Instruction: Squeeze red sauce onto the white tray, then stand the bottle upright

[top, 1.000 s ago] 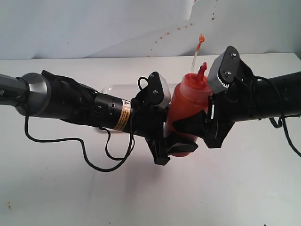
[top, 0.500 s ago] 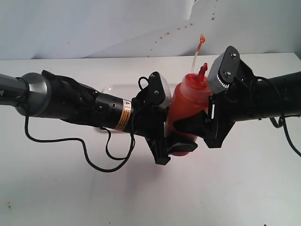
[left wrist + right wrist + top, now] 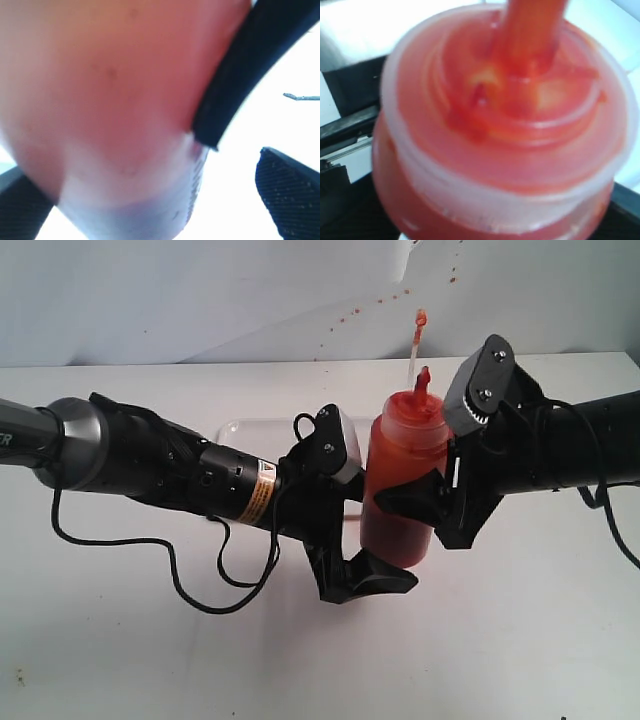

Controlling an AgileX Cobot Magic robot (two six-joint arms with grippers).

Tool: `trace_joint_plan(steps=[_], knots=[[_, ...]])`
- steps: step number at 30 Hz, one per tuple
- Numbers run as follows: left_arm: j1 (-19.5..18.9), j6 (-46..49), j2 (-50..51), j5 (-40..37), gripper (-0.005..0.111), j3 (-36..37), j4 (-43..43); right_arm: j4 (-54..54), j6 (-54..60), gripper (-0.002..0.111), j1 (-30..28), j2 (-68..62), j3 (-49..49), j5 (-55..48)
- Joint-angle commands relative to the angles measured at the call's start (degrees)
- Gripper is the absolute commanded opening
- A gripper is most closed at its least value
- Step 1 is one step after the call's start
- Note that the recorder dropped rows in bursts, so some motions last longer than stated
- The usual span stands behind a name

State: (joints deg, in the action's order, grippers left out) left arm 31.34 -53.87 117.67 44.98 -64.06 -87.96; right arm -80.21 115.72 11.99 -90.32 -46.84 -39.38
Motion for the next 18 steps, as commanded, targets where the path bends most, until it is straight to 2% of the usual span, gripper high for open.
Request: trace_joint_plan(steps=[1, 13, 18], knots=[[0.3, -0.1, -0.3, 3.5, 0.097, 0.4, -0.7, -2.2, 0.8, 0.0, -0.5, 0.8, -0.6, 1.7], [-0.1, 0.3, -0.3, -0.6, 0.097, 0.4, -0.8, 4.2, 0.8, 0.0, -0.5, 0.8, -0.3, 4.2], [-0.1, 0.4, -0.3, -7.3, 0.097, 0.4, -2.6, 4.5, 0.8, 0.0, -0.5, 0.8, -0.3, 4.2]])
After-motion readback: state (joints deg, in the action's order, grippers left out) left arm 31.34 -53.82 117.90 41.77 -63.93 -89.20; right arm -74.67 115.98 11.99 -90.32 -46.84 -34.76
